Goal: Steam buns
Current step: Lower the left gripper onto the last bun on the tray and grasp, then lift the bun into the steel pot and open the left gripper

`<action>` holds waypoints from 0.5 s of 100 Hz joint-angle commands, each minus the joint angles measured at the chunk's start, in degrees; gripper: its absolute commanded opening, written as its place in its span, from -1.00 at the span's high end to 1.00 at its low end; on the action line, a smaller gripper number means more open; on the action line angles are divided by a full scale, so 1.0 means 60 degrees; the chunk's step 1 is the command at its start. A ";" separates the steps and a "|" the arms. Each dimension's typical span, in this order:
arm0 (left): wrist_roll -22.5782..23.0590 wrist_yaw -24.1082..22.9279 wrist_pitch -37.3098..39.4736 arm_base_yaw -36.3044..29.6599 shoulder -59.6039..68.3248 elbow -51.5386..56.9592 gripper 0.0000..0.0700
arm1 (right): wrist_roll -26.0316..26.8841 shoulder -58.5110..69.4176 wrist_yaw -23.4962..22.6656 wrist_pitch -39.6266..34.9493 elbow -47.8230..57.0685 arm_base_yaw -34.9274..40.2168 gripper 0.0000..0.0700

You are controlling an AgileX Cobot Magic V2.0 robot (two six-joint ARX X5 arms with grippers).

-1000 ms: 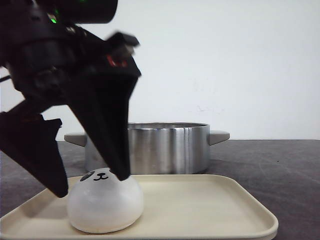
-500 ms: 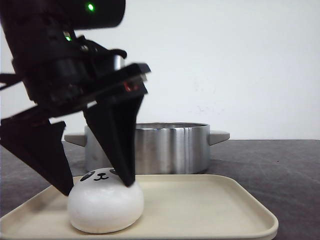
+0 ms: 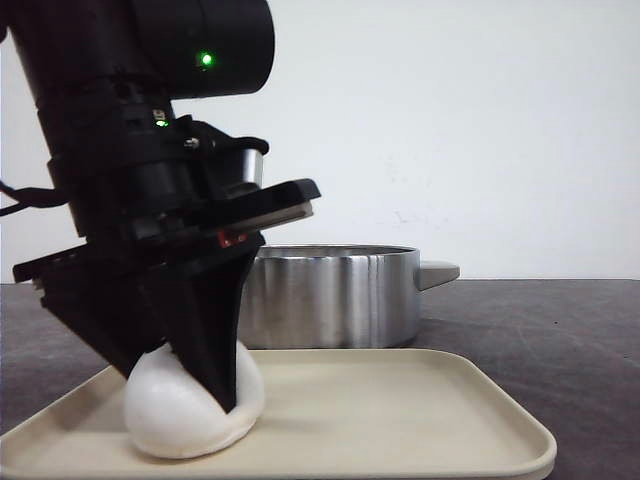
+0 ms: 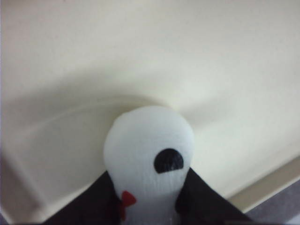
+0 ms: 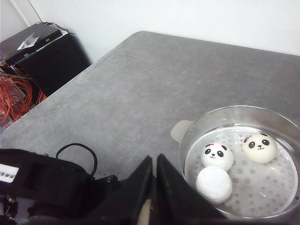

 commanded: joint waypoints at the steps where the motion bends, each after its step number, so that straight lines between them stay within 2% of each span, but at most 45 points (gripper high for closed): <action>1: 0.0240 -0.0055 0.0044 -0.0113 -0.0233 0.0455 0.97 | -0.0004 0.0091 -0.0084 0.0076 0.0171 0.0113 0.98; 13: 0.0765 -0.0288 0.0237 -0.0131 -0.0816 0.1483 0.97 | -0.0004 0.0080 -0.0135 0.0087 0.0171 0.0113 0.98; 22: 0.1373 -0.0823 0.0736 0.0011 -0.0878 0.2426 0.97 | -0.0004 0.0080 -0.0131 0.0120 0.0171 0.0113 0.98; 29: 0.1854 -0.0951 0.1253 0.0357 -0.0765 0.3067 0.97 | -0.0011 0.0080 -0.0131 0.0178 0.0171 0.0113 0.98; 50: 0.1974 -0.0634 0.2102 0.1257 -0.0011 0.3770 0.97 | -0.0007 0.0080 -0.0131 0.0222 0.0171 0.0113 0.98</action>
